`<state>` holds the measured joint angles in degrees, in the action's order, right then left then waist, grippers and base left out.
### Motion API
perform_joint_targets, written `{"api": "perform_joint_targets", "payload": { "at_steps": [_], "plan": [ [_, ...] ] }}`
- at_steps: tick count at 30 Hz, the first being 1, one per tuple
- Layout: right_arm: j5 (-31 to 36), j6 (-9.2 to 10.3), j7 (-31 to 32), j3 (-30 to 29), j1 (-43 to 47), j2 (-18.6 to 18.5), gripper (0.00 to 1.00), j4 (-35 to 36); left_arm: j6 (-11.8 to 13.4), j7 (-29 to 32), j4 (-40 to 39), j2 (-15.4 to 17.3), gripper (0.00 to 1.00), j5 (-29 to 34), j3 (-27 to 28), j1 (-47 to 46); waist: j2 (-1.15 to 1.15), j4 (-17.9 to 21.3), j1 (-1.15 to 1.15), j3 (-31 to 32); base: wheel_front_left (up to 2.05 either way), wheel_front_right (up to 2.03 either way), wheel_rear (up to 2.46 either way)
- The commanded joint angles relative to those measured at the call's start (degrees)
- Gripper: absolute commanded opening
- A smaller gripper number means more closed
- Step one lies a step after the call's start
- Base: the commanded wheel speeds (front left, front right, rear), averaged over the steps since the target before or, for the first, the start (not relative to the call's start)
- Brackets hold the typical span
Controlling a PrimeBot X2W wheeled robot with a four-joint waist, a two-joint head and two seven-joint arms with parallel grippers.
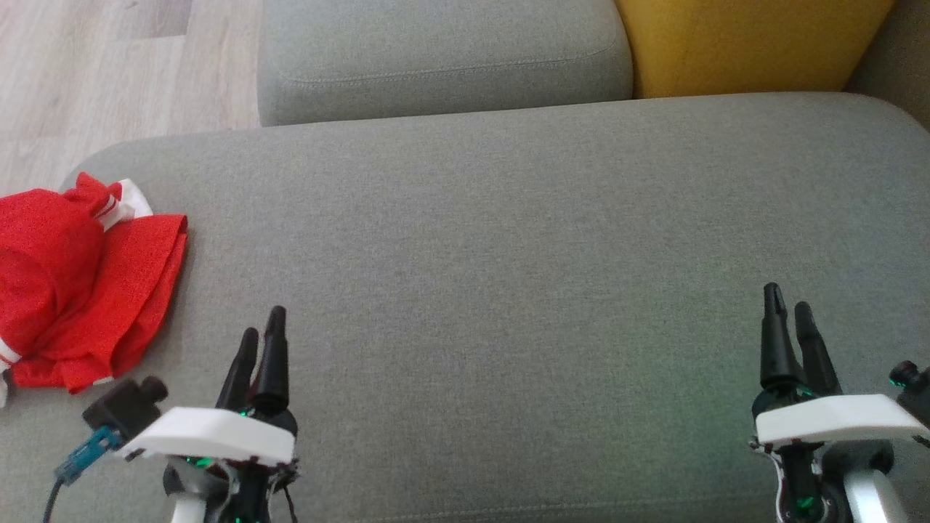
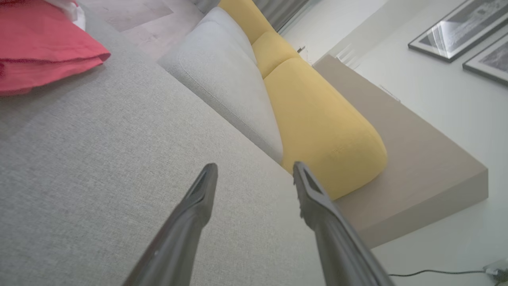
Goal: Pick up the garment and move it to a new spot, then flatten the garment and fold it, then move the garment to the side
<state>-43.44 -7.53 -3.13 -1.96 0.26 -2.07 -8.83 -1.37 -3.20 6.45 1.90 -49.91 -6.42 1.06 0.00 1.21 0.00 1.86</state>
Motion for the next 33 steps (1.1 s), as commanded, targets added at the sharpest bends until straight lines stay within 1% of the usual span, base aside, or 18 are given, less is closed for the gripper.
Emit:
{"api": "perform_joint_targets", "payload": {
  "at_steps": [1,5,14,25,31,33],
  "plan": [
    [2.17,0.02,-0.72,0.80,-2.60,-0.51,1.00,1.93,0.45,-0.74,-2.52,0.92,1.00,2.03,0.34,-2.08,0.00,0.01,0.00,0.07,0.00,0.00,0.00],
    [6.63,0.02,-1.39,1.25,-2.75,-0.53,1.00,1.73,2.32,-1.41,-2.50,2.05,1.00,6.51,-1.84,-2.02,0.00,0.10,0.00,0.26,0.00,0.00,0.00],
    [15.46,0.02,-2.91,2.18,-3.00,-0.57,1.00,1.80,7.59,-2.91,-1.99,4.98,1.00,14.54,-6.87,-2.85,0.00,0.06,0.00,0.32,0.00,0.00,0.00],
    [25.03,0.03,-4.77,3.55,-3.27,-0.62,1.00,1.90,13.86,-4.76,-1.14,8.03,1.00,22.22,-12.62,-4.06,0.00,-0.21,0.00,0.77,0.00,0.00,0.00],
    [29.58,0.03,-5.79,4.19,-3.49,-0.64,1.00,1.46,16.36,-5.76,-1.37,9.46,1.00,25.84,-15.72,-4.75,0.00,-0.24,0.00,0.96,0.00,0.00,0.00],
    [30.93,0.03,-6.12,4.40,-3.59,-0.65,1.00,1.39,17.61,-6.10,-1.69,9.90,1.00,27.41,-16.57,-5.05,0.00,-0.21,0.00,0.98,0.00,0.00,0.00]
  ]
}}
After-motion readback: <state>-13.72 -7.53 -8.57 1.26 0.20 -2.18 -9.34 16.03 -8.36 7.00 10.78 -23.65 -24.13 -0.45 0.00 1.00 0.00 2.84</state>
